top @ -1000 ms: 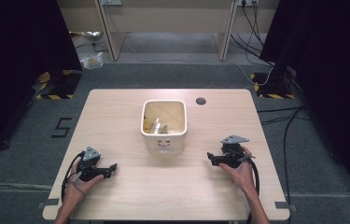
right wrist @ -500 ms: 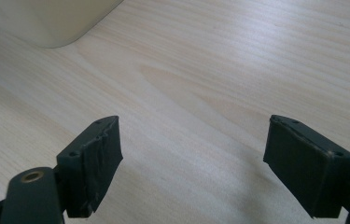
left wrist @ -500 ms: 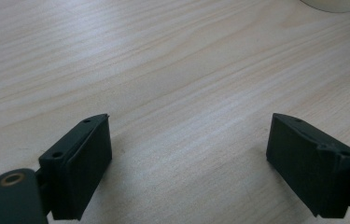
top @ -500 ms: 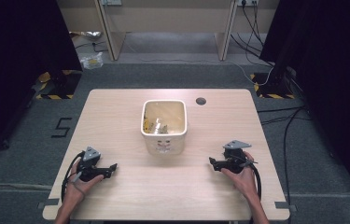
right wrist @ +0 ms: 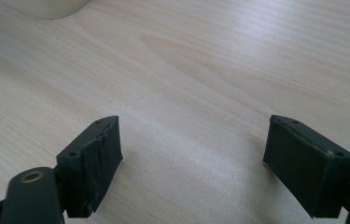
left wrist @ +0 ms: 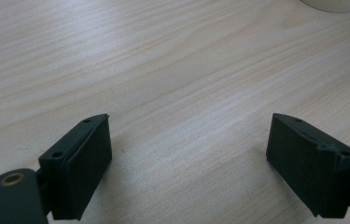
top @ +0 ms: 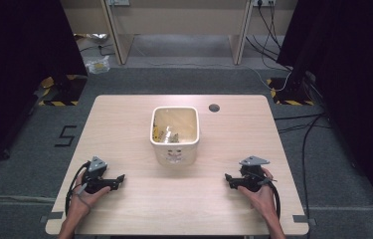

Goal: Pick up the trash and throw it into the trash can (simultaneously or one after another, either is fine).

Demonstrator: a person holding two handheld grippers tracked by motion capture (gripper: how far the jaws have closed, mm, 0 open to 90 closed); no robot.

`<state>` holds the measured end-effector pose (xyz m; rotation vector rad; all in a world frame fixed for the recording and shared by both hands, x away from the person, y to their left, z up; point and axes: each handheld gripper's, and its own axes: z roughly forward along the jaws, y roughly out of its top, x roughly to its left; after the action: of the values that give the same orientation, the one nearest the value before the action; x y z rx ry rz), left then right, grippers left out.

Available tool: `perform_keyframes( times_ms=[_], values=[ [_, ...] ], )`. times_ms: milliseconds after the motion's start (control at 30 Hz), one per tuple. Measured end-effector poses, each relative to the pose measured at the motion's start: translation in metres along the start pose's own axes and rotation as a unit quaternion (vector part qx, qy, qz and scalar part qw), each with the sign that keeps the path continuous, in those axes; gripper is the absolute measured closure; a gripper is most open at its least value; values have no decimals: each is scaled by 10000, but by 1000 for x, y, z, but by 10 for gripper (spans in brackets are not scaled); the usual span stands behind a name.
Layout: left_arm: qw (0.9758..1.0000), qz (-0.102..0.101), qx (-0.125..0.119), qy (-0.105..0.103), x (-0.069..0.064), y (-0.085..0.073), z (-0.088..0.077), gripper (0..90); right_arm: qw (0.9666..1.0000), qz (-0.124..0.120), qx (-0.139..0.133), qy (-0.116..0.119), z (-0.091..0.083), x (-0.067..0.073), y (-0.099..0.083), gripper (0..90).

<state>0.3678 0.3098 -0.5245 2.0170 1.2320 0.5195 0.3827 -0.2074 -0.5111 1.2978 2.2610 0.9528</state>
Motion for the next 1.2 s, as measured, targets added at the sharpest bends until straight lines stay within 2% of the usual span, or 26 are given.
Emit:
perform_keyframes(
  times_ms=[333,800,1200],
  values=[
    [10000,1,0,0,0,0,0,133,9999,-50,-39,-139,-4,4,-9,175],
    [10000,0,-1,1,0,0,0,133,9997,-8,-105,-204,-14,12,-22,152],
    [10000,-1,-1,1,0,0,0,133,9996,19,-97,-258,-17,14,-25,149]
  ],
)
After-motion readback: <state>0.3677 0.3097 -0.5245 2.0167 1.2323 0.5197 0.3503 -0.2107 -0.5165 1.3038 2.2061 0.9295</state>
